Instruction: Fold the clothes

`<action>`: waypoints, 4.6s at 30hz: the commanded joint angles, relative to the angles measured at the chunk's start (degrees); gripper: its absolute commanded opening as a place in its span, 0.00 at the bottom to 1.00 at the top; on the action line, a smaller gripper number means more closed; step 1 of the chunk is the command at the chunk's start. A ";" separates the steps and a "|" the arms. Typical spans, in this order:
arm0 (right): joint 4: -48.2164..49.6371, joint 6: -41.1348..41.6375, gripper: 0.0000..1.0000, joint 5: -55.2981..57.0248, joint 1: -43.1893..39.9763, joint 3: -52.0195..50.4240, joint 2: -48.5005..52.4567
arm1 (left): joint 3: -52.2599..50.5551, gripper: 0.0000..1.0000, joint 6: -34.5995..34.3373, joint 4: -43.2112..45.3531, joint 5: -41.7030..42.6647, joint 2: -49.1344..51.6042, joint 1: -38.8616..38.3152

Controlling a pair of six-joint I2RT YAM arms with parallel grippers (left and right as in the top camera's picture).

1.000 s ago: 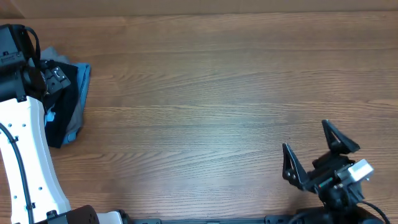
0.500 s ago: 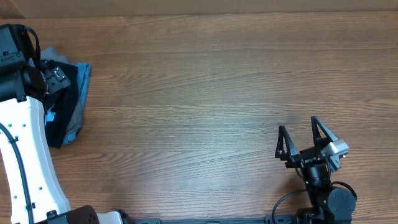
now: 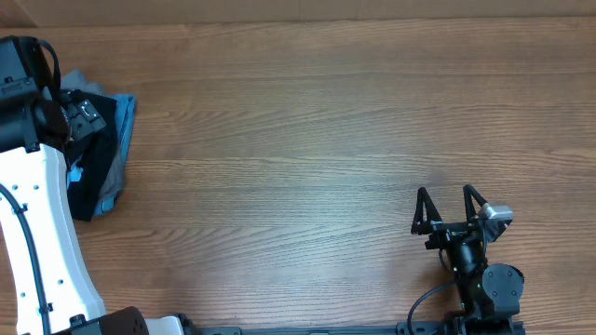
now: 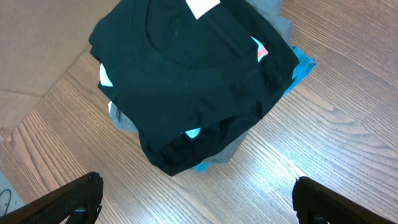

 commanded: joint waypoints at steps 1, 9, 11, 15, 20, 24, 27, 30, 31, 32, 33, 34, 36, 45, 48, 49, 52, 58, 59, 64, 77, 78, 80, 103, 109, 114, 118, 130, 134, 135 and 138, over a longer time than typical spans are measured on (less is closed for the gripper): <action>0.26 -0.81 1.00 0.98 -0.11 -0.61 -0.63 | -0.20 1.00 1.07 0.13 -0.94 -0.28 -0.04; 0.26 -0.81 1.00 0.98 -0.11 -0.59 -0.61 | -0.20 1.00 1.07 0.13 -0.94 -0.28 -0.04; 0.26 -0.81 1.00 1.01 -0.11 -0.59 -0.61 | -0.20 1.00 1.07 0.13 -0.96 -0.28 -0.04; 0.26 -0.81 1.00 1.01 -0.11 -0.59 -0.61 | -0.20 1.00 1.07 0.15 -0.96 -0.28 -0.04; 0.26 -0.79 1.00 0.98 -0.11 -0.59 -0.61 | -0.20 1.00 1.07 0.15 -0.94 -0.28 -0.04; 0.26 -0.81 1.00 1.01 -0.11 -0.59 -0.61 | -0.20 1.00 1.07 0.17 -0.94 -0.61 -0.04; 0.26 -0.81 1.00 0.98 -0.11 -0.59 -0.61 | -0.20 1.00 1.05 0.17 -0.92 -3.85 -0.07; 0.26 -0.79 1.00 0.98 -0.11 -0.59 -0.61 | -0.20 1.00 1.07 0.15 -0.92 -9.53 -0.07; 0.26 -0.81 1.00 0.98 -0.11 -0.59 -0.61 | -0.20 1.00 1.07 0.17 -0.92 -11.87 -0.07; 0.26 -0.81 1.00 0.98 -0.11 -0.59 -0.61 | -0.20 1.00 1.07 0.15 -0.92 -14.21 -0.07; 0.26 -0.81 1.00 0.98 -0.11 -0.59 -0.61 | -0.20 1.00 1.07 0.17 -0.92 -16.59 -0.07; 0.26 -0.81 1.00 0.98 -0.11 -0.59 -0.61 | -0.20 1.00 1.07 0.15 -0.92 -19.45 -0.07; 0.26 -0.81 1.00 0.98 -0.11 -0.59 -0.61 | -0.20 1.00 1.07 0.15 -0.94 -23.87 -0.07; 0.26 -0.81 1.00 0.98 -0.11 -0.59 -0.61 | -2.54 1.00 1.07 0.15 -0.94 -40.81 -0.07; 0.26 -0.81 1.00 0.98 -0.11 -0.59 -0.61 | -8.41 1.00 1.07 0.13 -0.94 -46.60 -0.07; 0.26 -0.81 1.00 0.98 -0.11 -0.59 -0.61 | -10.99 1.00 1.07 0.13 -0.94 -48.54 -0.07; 0.26 -0.81 1.00 0.98 -0.11 -0.59 -0.61 | -20.24 1.00 1.07 -0.24 -0.94 -54.10 -0.07; 0.26 -0.81 1.00 0.98 -0.11 -0.59 -0.61 | -36.06 1.00 0.83 -0.92 -0.22 -60.76 -0.07; 0.26 -0.81 1.00 0.98 -0.11 -0.59 -0.61 | -38.25 1.00 0.81 0.31 0.42 -61.61 -0.07; 0.26 -0.81 1.00 0.98 -0.11 -0.59 -0.61 | -49.72 1.00 0.83 15.02 8.83 -66.42 -0.31; 0.26 -0.81 1.00 0.98 -0.11 -0.59 -0.61 | -77.11 1.00 0.85 60.02 26.93 -76.30 -5.05; 0.26 -0.81 1.00 0.98 -0.11 -0.59 -0.61 | -78.31 1.00 0.90 61.13 27.08 -76.70 -5.29; 0.26 -0.79 1.00 0.98 -0.11 -0.59 -0.61 | -80.39 1.00 0.94 62.36 26.84 -77.57 -6.01; 0.26 -0.81 1.00 0.98 -0.11 -0.59 -0.61 | -97.88 1.00 1.07 67.32 16.79 -87.80 -11.30; 0.26 -0.81 1.00 0.98 -0.11 -0.59 -0.61 | -98.64 1.00 5.88 66.64 16.83 -87.76 -11.67; 0.26 -0.81 1.00 0.98 -0.11 -0.59 -0.61 | -98.64 1.00 15.61 66.58 17.03 -87.76 -13.73; 0.26 -0.79 1.00 0.98 -0.11 -0.59 -0.61 | -98.64 1.00 16.31 66.58 17.25 -87.76 -14.51; 0.26 -0.79 1.00 0.98 -0.11 -0.59 -0.61 | -98.64 1.00 16.50 66.60 17.27 -87.76 -18.05; 0.26 -0.81 1.00 0.98 -0.11 -0.59 -0.61 | -98.64 1.00 16.50 66.60 17.27 -87.73 -18.05; 0.26 -0.81 1.00 0.98 -0.11 -0.59 -0.61 | -98.64 1.00 16.50 66.60 17.27 -87.73 -18.05; 0.26 -0.81 1.00 0.98 -0.11 -0.59 -0.61 | -98.64 1.00 16.50 66.60 17.27 -87.73 -18.05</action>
